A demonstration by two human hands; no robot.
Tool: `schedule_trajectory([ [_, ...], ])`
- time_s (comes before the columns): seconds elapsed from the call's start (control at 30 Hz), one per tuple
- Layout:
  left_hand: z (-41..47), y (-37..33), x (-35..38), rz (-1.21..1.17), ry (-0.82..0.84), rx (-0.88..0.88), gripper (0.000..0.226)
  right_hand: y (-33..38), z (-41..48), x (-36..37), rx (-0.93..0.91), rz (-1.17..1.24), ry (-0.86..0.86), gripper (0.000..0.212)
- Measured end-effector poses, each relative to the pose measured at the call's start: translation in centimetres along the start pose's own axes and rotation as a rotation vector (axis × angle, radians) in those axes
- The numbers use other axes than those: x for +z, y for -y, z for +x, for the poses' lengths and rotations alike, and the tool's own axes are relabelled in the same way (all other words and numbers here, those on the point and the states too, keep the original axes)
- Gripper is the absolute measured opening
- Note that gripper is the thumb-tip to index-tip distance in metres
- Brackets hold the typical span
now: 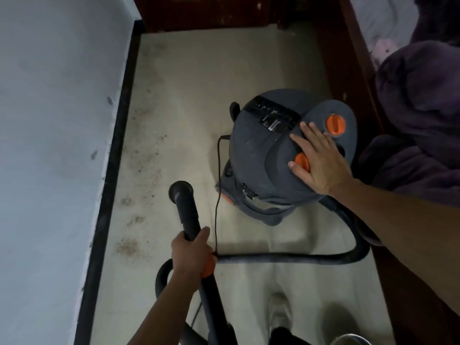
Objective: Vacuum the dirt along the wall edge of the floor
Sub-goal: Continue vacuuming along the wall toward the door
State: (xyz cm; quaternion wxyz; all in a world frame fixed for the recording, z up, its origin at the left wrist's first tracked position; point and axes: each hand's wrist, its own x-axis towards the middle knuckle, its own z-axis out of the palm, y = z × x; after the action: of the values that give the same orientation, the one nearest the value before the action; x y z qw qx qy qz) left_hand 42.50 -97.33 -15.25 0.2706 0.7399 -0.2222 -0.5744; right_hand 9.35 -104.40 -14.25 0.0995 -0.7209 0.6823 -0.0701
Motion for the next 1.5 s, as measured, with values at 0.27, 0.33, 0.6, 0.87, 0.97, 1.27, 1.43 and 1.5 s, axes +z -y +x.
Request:
schedule_trajectory([
  [0.27,-2.7,-1.1,-2.9,-0.073,-0.111,-0.007,0.025,2.2,-0.1,-0.5,0.042,-0.105,0.022,0.057],
  [0.33,-3.5,-1.0,-4.5,-0.085,-0.132,-0.002,0.026,5.1,-1.4,-0.3,-0.033,-0.103,-0.020,0.054],
  [0.6,-4.9,2.8,-15.2,-0.287,-0.229,-0.055,0.032,23.4,-12.7,5.7,0.009,0.376,0.404,0.030],
  [0.87,-3.6,11.0,-31.0,-0.690,-0.447,-0.224,0.029,40.3,-26.6,14.6,0.273,0.860,0.944,0.051],
  [0.97,-3.4,14.9,-36.1,-0.715,-0.497,-0.315,0.029,44.8,-30.6,17.2,0.199,0.772,1.073,0.057],
  [1.27,-3.9,23.3,-38.8,-0.728,-0.267,-0.579,0.026,43.9,-36.4,15.9,0.174,0.410,1.249,0.065],
  [1.43,-4.6,23.4,-34.9,-0.692,-0.199,-0.610,0.021,41.1,-36.7,13.2,0.241,0.338,1.412,0.063],
  [1.5,-4.7,23.5,-33.4,-0.666,-0.200,-0.638,0.020,39.9,-36.4,12.1,0.325,0.435,1.518,0.050],
])
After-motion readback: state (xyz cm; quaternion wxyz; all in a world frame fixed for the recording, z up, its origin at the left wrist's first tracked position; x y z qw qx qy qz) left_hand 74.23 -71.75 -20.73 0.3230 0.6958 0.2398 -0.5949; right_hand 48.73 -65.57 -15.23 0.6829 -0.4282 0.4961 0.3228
